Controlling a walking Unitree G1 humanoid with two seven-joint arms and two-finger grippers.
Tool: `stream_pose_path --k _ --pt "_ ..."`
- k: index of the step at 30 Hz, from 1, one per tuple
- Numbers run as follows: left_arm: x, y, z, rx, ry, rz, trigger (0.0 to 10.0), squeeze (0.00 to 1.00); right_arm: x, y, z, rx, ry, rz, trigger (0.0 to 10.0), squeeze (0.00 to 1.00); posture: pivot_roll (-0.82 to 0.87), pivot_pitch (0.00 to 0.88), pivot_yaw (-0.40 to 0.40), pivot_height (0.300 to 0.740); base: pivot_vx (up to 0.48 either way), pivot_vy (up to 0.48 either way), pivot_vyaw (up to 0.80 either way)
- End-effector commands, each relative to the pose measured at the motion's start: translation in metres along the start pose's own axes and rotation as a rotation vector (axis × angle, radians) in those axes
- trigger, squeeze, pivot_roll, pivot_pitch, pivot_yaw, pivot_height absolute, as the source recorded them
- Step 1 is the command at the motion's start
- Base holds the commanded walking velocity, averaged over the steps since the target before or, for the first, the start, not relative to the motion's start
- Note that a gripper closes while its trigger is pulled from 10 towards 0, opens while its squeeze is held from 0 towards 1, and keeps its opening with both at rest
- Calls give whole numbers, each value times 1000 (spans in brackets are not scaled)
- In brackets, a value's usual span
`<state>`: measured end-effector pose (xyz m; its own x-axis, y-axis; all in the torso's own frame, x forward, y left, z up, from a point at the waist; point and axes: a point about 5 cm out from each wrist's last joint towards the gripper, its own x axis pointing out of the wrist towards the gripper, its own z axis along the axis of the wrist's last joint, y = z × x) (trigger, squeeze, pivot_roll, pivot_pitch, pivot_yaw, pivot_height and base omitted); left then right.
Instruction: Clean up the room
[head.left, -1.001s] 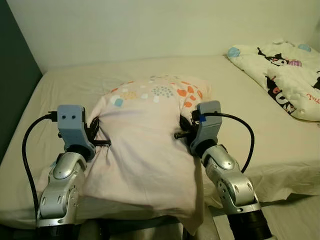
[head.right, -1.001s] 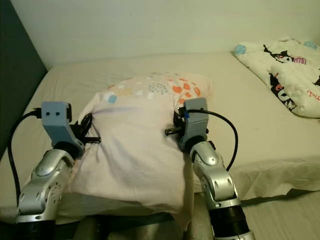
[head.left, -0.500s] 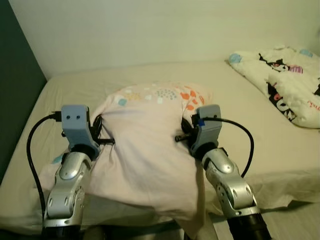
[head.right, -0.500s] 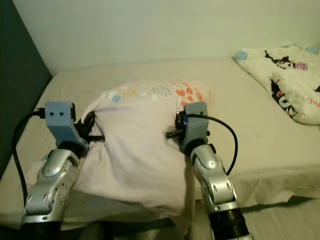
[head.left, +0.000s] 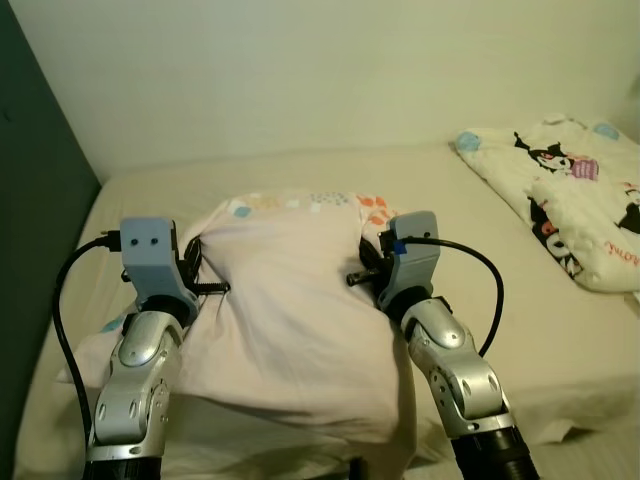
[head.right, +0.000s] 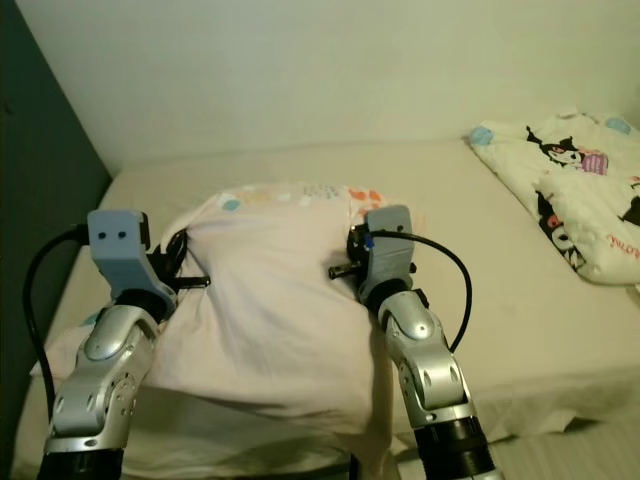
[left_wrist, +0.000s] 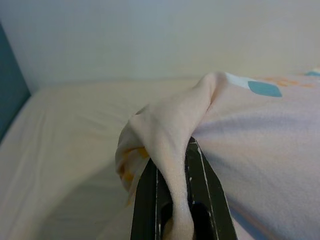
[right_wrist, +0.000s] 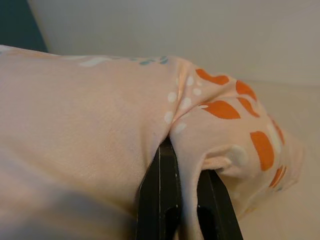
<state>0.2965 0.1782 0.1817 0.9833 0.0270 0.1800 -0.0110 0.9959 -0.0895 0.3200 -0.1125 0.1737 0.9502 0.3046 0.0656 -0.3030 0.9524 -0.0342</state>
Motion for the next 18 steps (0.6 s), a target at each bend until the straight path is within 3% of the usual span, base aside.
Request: stream_pose_path --k 1,11,18 --pt "-1 1 8 11 -49 12 10000 0 0 6 6 -13 -47 28 10000 0 -46 40 -31 697 0 0 0" --pt "-3 3 10 -2 -67 9 10000 0 0 10 5 -12 -46 47 10000 0 -43 44 -31 737 0 0 0" --pt "-3 2 11 -3 -71 0 10000 0 0 10 7 -20 -57 44 10000 0 -44 44 -31 740 0 0 0"
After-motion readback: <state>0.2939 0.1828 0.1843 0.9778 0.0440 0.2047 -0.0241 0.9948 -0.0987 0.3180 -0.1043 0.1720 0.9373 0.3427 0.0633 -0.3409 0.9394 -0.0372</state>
